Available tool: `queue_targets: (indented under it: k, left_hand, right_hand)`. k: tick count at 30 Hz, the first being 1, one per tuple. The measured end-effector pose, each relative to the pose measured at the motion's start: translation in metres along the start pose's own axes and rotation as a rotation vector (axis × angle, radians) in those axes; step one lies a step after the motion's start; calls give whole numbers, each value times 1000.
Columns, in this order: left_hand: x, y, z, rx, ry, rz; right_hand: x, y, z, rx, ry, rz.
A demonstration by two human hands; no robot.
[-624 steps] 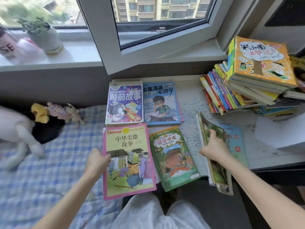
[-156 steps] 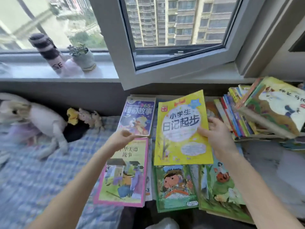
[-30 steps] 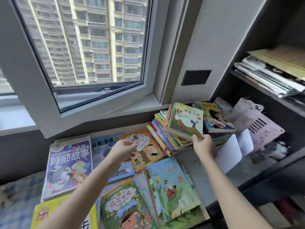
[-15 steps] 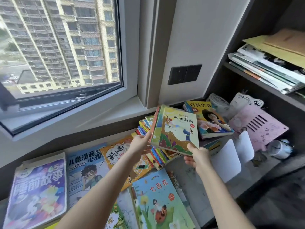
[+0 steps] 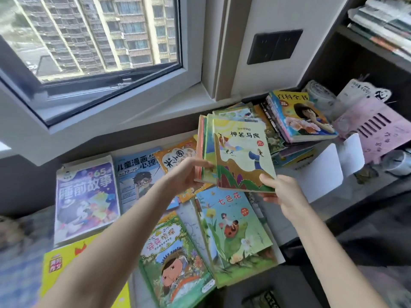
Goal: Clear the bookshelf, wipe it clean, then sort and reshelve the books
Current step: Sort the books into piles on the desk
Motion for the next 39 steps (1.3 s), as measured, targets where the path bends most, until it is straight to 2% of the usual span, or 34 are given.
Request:
queue_targets:
  k: [5, 8, 14, 20, 22, 23, 26, 27, 28, 29, 30, 31, 33, 34, 36, 39]
  left_hand:
    - [20, -25, 2, 292, -8, 12]
    - [36, -40, 4, 349, 46, -19]
    - [92, -59, 64, 295, 209, -183]
    - [141, -75, 121, 354, 317, -258]
    - [150, -78, 128, 358, 324, -270]
    - [155, -79, 128, 365, 326, -279]
    - [166, -86, 121, 348, 328, -278]
    - [168, -88, 117, 334, 316, -263]
    - [170, -92, 115, 324, 300, -242]
    - [170, -94, 111, 327, 281, -219]
    - [171, -96, 108, 331, 286, -189]
    - [171, -99, 104, 327, 291, -153]
    - [169, -108, 100, 303, 295, -101]
    - [170, -109, 96, 292, 284, -83]
    - [171, -110, 90, 250, 284, -62]
    - [171, -107, 82, 232, 277, -120]
  right_hand:
    - [30, 17, -18, 50, -49, 44]
    - [49, 17, -18, 8, -71, 88]
    - [78, 32, 9, -36, 115, 184]
    - [69, 113, 6, 82, 43, -53]
    - [57, 136, 1, 244, 125, -45]
    - [52, 141, 1, 418, 173, -14]
    - [55, 128, -3, 1263, 301, 34]
    - [60, 117, -8, 1478, 328, 69]
    - [66, 104, -18, 1588, 351, 141]
    - [72, 92, -29, 1566, 355, 221]
    - [77, 82, -42, 1431, 315, 320]
    - [83, 74, -56, 1144, 212, 359]
    - [99, 61, -91, 459, -130, 170]
    - [106, 58, -110, 280, -266, 87]
    - [122, 51, -133, 205, -398, 50]
    - [127, 55, -136, 146, -356, 72]
Point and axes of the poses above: each hand's wrist, its own x-axis away from the middle knuckle, its own z-axis out of the back of the hand, y = z × x, the point moved 4 cm from there along -x, towards the middle knuckle, and after that the axes turned 3 degrees about -x, right-handed, at the moved point
